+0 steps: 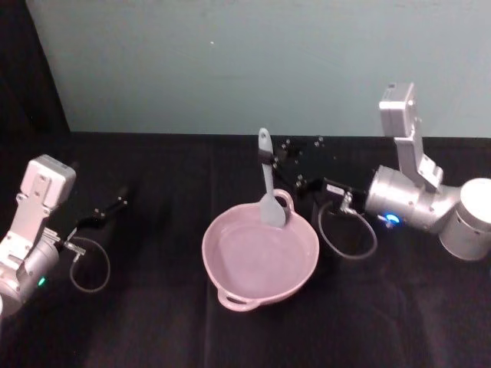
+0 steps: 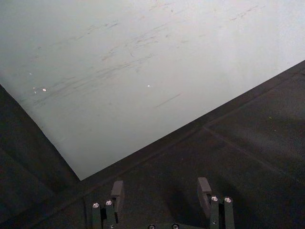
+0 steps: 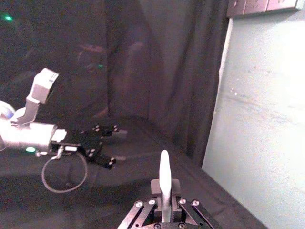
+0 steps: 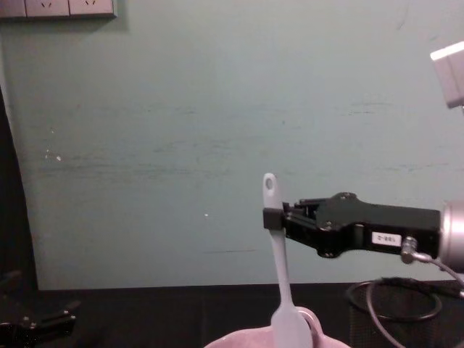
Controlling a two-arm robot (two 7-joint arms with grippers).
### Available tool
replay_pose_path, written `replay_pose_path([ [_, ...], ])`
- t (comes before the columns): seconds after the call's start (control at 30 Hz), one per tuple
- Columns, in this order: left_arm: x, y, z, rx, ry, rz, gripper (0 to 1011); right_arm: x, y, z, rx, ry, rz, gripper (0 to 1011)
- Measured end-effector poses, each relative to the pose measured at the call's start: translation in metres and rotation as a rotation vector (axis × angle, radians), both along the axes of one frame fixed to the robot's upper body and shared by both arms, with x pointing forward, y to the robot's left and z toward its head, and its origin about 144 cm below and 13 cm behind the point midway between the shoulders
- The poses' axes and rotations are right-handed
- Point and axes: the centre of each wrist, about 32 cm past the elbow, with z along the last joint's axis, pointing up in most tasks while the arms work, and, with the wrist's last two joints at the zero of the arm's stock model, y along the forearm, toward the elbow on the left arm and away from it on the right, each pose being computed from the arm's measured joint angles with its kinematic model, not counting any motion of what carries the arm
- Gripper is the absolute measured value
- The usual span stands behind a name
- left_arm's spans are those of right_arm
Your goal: Use the one hand to pick up the spoon and stir the clear water in the bowl.
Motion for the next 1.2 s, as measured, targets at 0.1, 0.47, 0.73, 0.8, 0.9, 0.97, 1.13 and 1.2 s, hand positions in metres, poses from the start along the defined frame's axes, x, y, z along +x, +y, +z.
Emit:
replay_pose_path([
  [0.1, 0.0, 0.0, 0.0, 0.0, 0.0, 0.0, 1005, -0.005, -0.002, -0.001, -0.007, 0.01, 0.006, 112],
  [0.47, 0.0, 0.0, 0.0, 0.0, 0.0, 0.0, 1005, -0.023, 0.016, -0.015, 0.052, 0.068, 0.113, 112],
  [0.73, 0.0, 0.0, 0.0, 0.0, 0.0, 0.0, 1005, -0.012, 0.039, -0.027, 0.114, 0.093, 0.166, 112],
  [0.8, 0.0, 0.0, 0.0, 0.0, 0.0, 0.0, 1005, -0.008, 0.042, -0.028, 0.123, 0.091, 0.168, 112],
  [0.9, 0.0, 0.0, 0.0, 0.0, 0.0, 0.0, 1005, 0.001, 0.045, -0.029, 0.137, 0.082, 0.162, 112],
  [0.97, 0.0, 0.0, 0.0, 0.0, 0.0, 0.0, 1005, 0.009, 0.045, -0.03, 0.144, 0.076, 0.146, 112],
  [1.13, 0.0, 0.0, 0.0, 0.0, 0.0, 0.0, 1005, 0.022, 0.041, -0.029, 0.142, 0.057, 0.105, 112],
  [1.2, 0.0, 0.0, 0.0, 0.0, 0.0, 0.0, 1005, 0.024, 0.037, -0.028, 0.136, 0.046, 0.077, 112],
])
